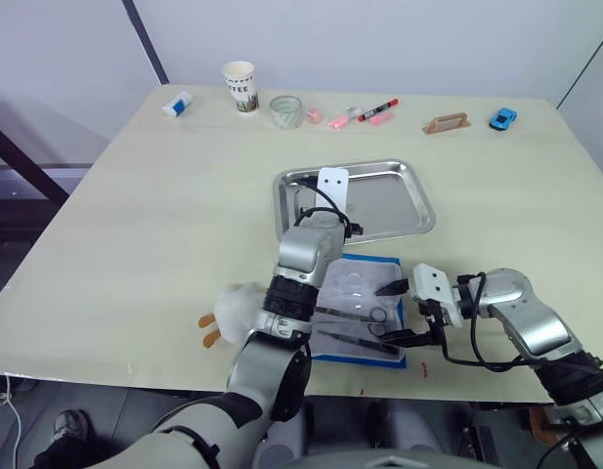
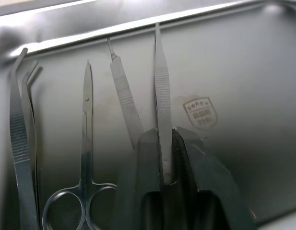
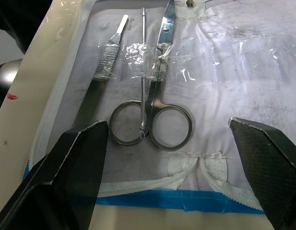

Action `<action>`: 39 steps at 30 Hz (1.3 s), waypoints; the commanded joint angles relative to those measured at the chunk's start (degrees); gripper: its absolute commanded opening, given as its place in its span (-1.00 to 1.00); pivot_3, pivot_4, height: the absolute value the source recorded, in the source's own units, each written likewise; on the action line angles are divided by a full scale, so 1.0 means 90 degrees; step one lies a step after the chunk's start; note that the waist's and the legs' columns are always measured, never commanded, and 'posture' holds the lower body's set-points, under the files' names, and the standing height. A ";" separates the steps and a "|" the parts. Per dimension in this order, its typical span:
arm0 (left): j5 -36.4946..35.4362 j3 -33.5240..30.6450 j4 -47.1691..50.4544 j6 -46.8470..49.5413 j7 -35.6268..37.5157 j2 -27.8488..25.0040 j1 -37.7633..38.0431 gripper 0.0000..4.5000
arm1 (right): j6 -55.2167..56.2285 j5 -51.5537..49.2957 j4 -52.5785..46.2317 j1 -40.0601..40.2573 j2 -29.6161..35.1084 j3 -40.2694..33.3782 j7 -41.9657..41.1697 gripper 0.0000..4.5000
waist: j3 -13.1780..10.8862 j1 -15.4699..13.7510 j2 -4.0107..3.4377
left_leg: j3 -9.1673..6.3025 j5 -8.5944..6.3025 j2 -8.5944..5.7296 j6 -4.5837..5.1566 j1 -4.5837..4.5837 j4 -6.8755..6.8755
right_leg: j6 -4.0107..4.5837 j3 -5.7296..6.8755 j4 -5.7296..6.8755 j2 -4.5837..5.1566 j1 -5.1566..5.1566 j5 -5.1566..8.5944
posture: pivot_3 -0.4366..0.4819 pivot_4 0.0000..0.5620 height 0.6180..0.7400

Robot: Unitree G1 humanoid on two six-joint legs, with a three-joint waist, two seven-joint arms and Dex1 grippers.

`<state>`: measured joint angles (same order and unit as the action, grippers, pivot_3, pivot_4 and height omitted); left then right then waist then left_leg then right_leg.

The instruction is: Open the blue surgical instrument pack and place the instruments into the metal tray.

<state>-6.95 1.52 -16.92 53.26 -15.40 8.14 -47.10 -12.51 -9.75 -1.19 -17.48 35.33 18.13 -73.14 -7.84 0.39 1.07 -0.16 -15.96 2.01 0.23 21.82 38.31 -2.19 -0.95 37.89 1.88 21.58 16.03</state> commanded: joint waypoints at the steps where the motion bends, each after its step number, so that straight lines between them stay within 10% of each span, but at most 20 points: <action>1: -0.0034 0.0012 0.0137 -0.0045 0.0012 0.0471 0.0019 0.12 | -0.0220 0.0128 0.0206 0.0203 0.0073 0.0294 -0.0088 0.95 | 0.0000 0.0000 0.0000 | 0.0000 0.0000 0.0000 0.0000 0.0000 0.0000 | 0.0000 0.0000 0.0000 0.0000 0.0000 0.0000 | -0.05 -0.47 1.00; 11: -0.0443 0.0316 0.1233 -0.0444 0.1223 0.0043 0.0234 0.12 | -0.0191 0.0112 0.0261 0.0147 0.0044 0.0270 -0.0090 0.95 | 0.0000 0.0003 0.0000 | 0.0000 0.0000 0.0001 -0.0001 0.0001 -0.0001 | 0.0000 0.0001 -0.0002 0.0000 0.0000 0.0000 | -0.05 -0.47 1.00; 29: -0.2723 0.0175 0.2771 -0.2592 0.8497 -0.3523 0.1914 0.12 | 0.0077 -0.0058 0.0184 0.0301 -0.0123 0.0071 0.0121 0.95 | -0.0003 0.0031 -0.0008 | 0.0002 -0.0011 0.0009 0.0019 -0.0003 -0.0003 | 0.0003 0.0000 -0.0002 -0.0008 0.0000 0.0002 | -0.05 -0.47 1.00; 35: -0.3259 -0.0429 0.2826 -0.2850 1.0055 -0.4924 0.2988 0.95 | 0.0194 -0.0172 0.0040 0.0481 -0.0153 -0.0041 0.0207 0.95 | -0.0011 0.0031 -0.0014 | 0.0000 -0.0015 0.0016 0.0026 -0.0001 -0.0003 | 0.0005 0.0004 -0.0003 -0.0006 0.0003 0.0003 | -0.05 -0.47 1.00; 39: -0.3280 -0.0916 0.2763 -0.3227 1.0560 -0.5523 0.3708 0.98 | 0.0283 -0.0282 -0.0065 0.0619 -0.0165 -0.0169 0.0267 0.95 | -0.0018 0.0023 -0.0016 | -0.0001 -0.0015 0.0019 0.0027 -0.0002 -0.0004 | 0.0005 0.0006 -0.0003 0.0000 0.0003 0.0004 | -0.05 -0.47 1.00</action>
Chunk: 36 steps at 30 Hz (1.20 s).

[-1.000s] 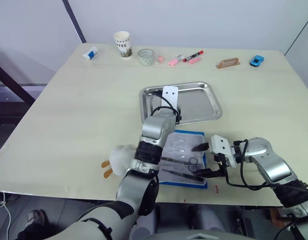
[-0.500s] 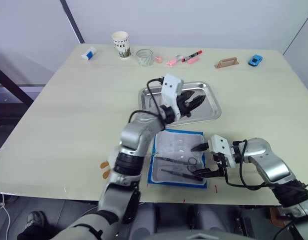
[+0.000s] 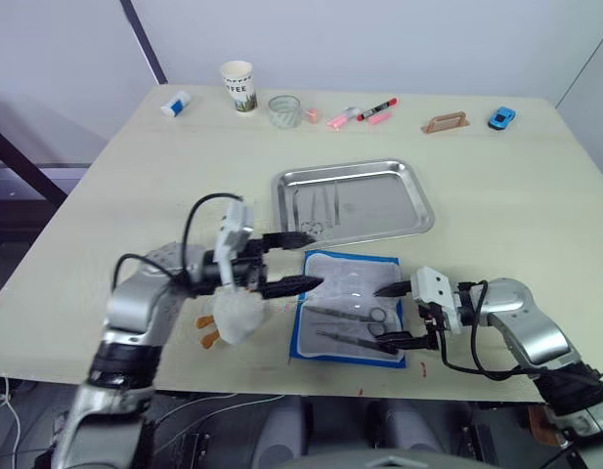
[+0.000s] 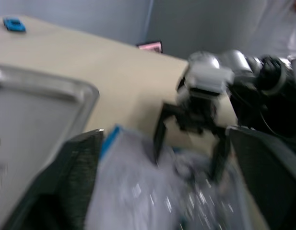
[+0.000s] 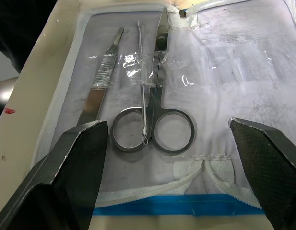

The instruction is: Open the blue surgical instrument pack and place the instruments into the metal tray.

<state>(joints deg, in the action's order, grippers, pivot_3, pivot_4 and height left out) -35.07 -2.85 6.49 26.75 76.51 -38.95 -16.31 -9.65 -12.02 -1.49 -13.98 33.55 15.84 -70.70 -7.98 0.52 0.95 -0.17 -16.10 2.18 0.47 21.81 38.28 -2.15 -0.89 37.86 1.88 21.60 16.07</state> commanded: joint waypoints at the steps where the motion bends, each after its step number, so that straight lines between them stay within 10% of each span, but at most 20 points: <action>1: -0.0149 -0.0553 0.0125 -0.0374 0.0433 -0.0416 0.0435 0.98 | -0.0020 -0.0051 -0.0070 0.0272 0.0045 0.0046 0.0010 0.95 | -0.0004 0.0010 -0.0003 | 0.0001 0.0000 0.0001 0.0000 0.0000 -0.0001 | 0.0001 -0.0002 0.0000 -0.0001 0.0001 0.0000 | -0.05 -0.47 1.00; 14: 0.0548 -0.0642 -0.0571 -0.1958 0.0786 -0.0702 0.0805 0.98 | 0.0224 -0.0312 -0.0260 0.0514 0.0195 -0.0297 0.0066 0.95 | -0.0028 -0.0045 -0.0010 | 0.0001 -0.0001 0.0002 0.0001 0.0006 -0.0003 | 0.0000 0.0003 -0.0001 0.0004 0.0005 0.0001 | -0.05 -0.47 1.00; 36: 0.1382 0.1659 -0.2736 -0.3182 0.1772 0.0477 -0.1306 0.99 | -0.0633 -0.2301 -0.2524 0.1809 0.0839 -0.2338 0.0464 0.98 | -0.0070 -0.0135 -0.0001 | 0.0002 0.0000 -0.0007 0.0003 0.0017 0.0006 | -0.0002 0.0004 0.0004 -0.0009 0.0008 -0.0002 | -0.05 -0.47 1.00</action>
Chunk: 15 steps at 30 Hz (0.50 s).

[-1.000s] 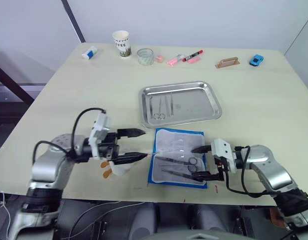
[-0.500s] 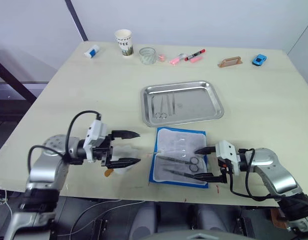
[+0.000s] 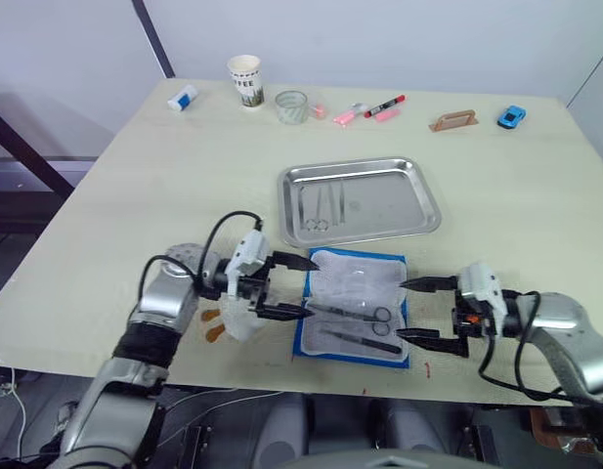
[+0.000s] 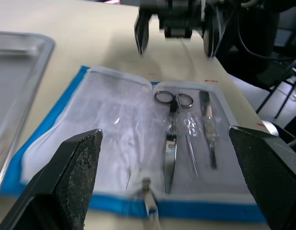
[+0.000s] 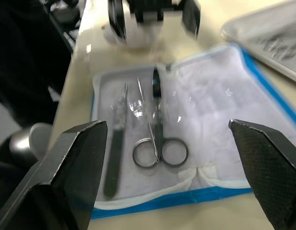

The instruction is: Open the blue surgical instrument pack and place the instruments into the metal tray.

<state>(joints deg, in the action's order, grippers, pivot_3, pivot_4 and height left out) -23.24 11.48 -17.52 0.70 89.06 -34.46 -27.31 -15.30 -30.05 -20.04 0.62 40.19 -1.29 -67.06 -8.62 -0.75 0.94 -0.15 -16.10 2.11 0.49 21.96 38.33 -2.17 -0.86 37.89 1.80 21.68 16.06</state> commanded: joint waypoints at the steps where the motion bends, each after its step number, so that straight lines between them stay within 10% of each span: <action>1: 0.0071 0.0114 -0.0115 -0.0332 0.0380 -0.0037 -0.0094 0.99 | -0.0043 -0.0410 -0.0636 0.0354 0.0162 -0.0608 0.0092 0.98 | 0.0000 0.0009 0.0000 | -0.0001 0.0000 0.0001 0.0000 0.0000 0.0000 | 0.0000 0.0000 -0.0001 -0.0003 0.0000 0.0000 | -0.05 -0.47 1.00; 15: 0.0979 0.0510 -0.1011 -0.1123 0.0173 0.0420 -0.0367 0.99 | -0.0243 -0.1259 -0.2269 0.2689 0.0494 -0.2826 0.0322 0.98 | -0.0001 -0.0002 -0.0003 | 0.0002 0.0000 0.0000 0.0000 -0.0006 0.0001 | -0.0003 -0.0004 -0.0002 -0.0004 -0.0009 0.0000 | -0.05 -0.47 1.00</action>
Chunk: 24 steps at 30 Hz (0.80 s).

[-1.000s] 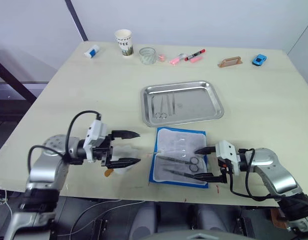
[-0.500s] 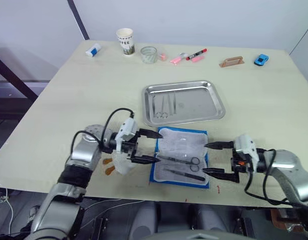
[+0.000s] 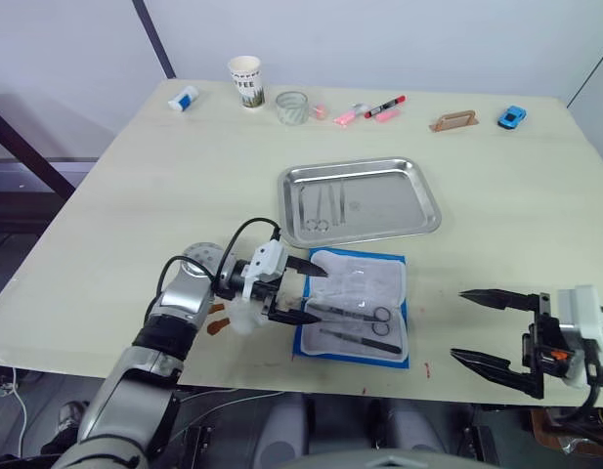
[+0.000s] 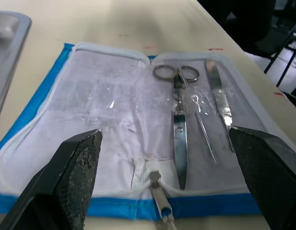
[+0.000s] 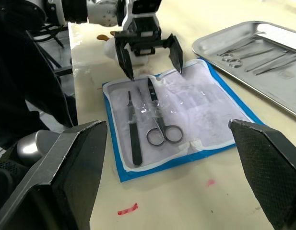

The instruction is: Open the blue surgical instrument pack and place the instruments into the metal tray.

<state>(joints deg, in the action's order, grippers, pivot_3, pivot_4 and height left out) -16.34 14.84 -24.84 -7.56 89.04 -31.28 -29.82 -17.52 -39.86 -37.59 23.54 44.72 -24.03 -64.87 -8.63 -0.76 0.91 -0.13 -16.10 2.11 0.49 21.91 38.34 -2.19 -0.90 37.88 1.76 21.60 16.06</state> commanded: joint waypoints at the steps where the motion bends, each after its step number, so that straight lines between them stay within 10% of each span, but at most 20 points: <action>1: 0.0279 0.0167 -0.0277 -0.0253 0.0186 0.0099 -0.0123 0.99 | 0.0012 -0.0173 -0.0361 0.0190 -0.0029 -0.0328 0.0129 0.98 | 0.0000 -0.0002 0.0000 | -0.0001 0.0000 0.0000 0.0000 0.0001 0.0000 | 0.0000 0.0001 0.0000 0.0000 0.0000 0.0000 | -0.05 -0.47 1.00; 24: 0.0830 0.0704 -0.1403 -0.0762 0.0384 0.0199 -0.0402 0.99 | -0.0736 -0.0422 -0.0876 -0.0580 0.0273 0.0219 0.1349 0.98 | 0.0033 0.0005 -0.0017 | -0.0001 0.0000 0.0001 0.0000 -0.0008 0.0000 | 0.0001 -0.0002 0.0002 -0.0006 -0.0004 0.0000 | -0.05 -0.47 1.00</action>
<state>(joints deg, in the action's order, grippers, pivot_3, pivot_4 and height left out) -10.93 18.63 -35.87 -15.39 89.18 -28.60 -35.50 -23.52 -44.66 -43.96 18.88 46.66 -23.04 -54.53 -8.33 -0.72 0.75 -0.14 -16.10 2.12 0.49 21.83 38.34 -2.18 -0.92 37.90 1.70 21.57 16.06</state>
